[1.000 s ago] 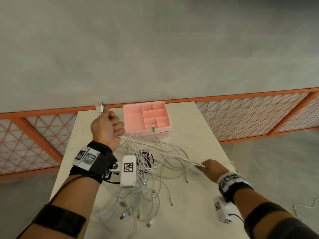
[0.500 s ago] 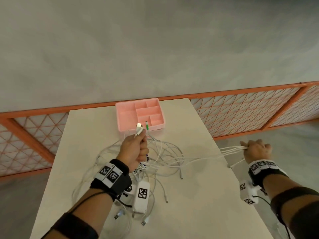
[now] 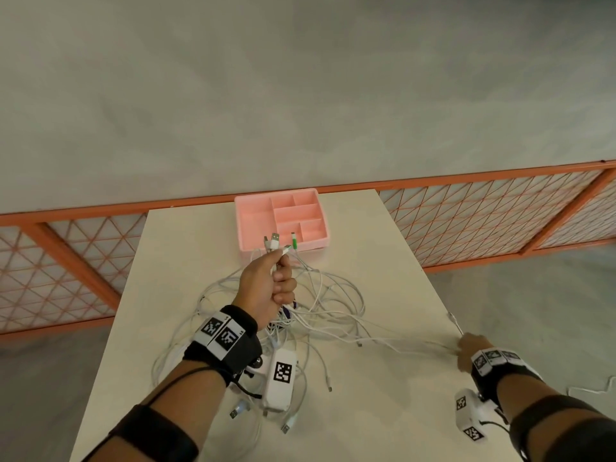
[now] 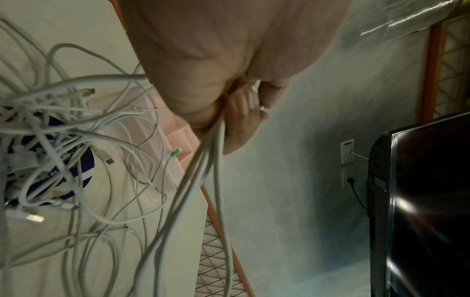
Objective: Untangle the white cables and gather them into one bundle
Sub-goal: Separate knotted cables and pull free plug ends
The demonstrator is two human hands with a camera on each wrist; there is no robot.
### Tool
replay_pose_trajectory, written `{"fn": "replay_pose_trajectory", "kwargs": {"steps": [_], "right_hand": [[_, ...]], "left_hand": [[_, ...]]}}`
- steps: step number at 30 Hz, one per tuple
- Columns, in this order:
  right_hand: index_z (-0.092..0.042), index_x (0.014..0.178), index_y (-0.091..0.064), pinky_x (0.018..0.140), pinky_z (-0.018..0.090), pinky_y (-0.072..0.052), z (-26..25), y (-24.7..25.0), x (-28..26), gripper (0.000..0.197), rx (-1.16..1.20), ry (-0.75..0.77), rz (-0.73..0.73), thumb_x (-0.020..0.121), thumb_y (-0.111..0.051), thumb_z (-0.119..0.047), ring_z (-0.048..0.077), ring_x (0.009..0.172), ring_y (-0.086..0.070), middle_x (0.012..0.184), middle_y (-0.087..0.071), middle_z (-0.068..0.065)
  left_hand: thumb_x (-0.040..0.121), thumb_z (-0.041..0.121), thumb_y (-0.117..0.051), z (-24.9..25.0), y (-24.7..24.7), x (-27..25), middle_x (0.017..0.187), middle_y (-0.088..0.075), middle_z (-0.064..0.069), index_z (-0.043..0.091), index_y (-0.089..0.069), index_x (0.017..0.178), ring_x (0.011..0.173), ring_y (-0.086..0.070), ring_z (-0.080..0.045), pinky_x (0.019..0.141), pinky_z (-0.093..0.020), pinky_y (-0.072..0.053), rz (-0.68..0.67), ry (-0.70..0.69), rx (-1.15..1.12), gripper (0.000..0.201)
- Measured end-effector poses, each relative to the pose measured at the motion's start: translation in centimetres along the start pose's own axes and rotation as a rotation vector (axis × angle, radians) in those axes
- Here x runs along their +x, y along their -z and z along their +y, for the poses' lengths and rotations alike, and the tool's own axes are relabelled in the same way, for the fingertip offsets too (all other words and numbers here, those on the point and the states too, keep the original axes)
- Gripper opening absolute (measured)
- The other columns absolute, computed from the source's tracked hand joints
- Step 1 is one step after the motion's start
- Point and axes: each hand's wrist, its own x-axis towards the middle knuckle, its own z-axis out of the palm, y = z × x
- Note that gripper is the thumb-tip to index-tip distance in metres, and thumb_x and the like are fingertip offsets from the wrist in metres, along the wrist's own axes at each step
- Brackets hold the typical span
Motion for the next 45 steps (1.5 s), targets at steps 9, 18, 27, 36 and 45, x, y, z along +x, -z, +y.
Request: {"fn": "replay_pose_trajectory", "kwargs": {"steps": [9,18,27,36,45], "right_hand": [[-0.018,0.131,-0.055,0.101,0.043,-0.047,-5.7,6.6,-3.4,0.040,0.365,0.220,0.182,0.091,-0.059,-0.012,0.033,0.116,-0.057,0.139,-0.045,0.012],[-0.023,0.131,-0.056,0.082,0.032,-0.055,-19.8,13.4,-14.4,0.037,0.929,0.992,0.087,0.099,-0.052,-0.041,0.009,0.096,-0.068,0.116,-0.066,-0.006],[-0.005,0.103,-0.068,0.055,0.018,-0.046,-24.7,14.5,-17.3,0.017,0.874,1.132,-0.001,0.098,-0.052,-0.007,0.004,0.060,-0.061,0.087,-0.071,0.007],[-0.006,0.085,-0.069,0.059,0.020,-0.046,-25.1,13.7,-17.1,0.025,0.768,1.073,0.103,0.088,-0.045,0.002,0.003,0.056,-0.058,0.073,-0.069,0.004],[-0.012,0.117,-0.058,0.054,0.025,-0.050,-24.6,12.7,-16.8,0.025,0.973,1.044,0.018,0.100,-0.039,-0.008,0.007,0.057,-0.057,0.090,-0.064,0.010]], "left_hand": [[0.106,0.029,-0.042,-0.8,-1.0,-0.1,0.058,-0.032,0.003,0.012,-0.049,0.082,0.044,-0.025,-0.007,0.039,-0.019,-0.021,-0.027,-0.090,0.164,0.030],[0.104,0.035,-0.045,-2.2,-2.6,-0.2,0.055,-0.028,0.004,0.012,-0.048,0.078,0.044,-0.024,-0.009,0.042,-0.019,-0.018,-0.083,-0.114,0.416,0.035],[0.105,0.015,-0.043,-1.4,-1.3,-0.4,0.062,-0.052,-0.009,0.004,-0.054,0.081,0.049,-0.046,-0.018,0.056,-0.034,-0.041,-0.100,-0.126,0.545,0.029],[0.104,0.009,-0.044,-2.2,-1.6,-0.9,0.060,-0.044,-0.002,0.011,-0.050,0.076,0.046,-0.037,-0.011,0.046,-0.025,-0.038,-0.041,-0.126,0.559,0.029],[0.108,0.022,-0.035,-2.6,-2.6,-1.0,0.055,-0.035,0.002,0.012,-0.045,0.074,0.046,-0.031,-0.012,0.045,-0.024,-0.032,-0.058,-0.051,0.555,0.036]]}}
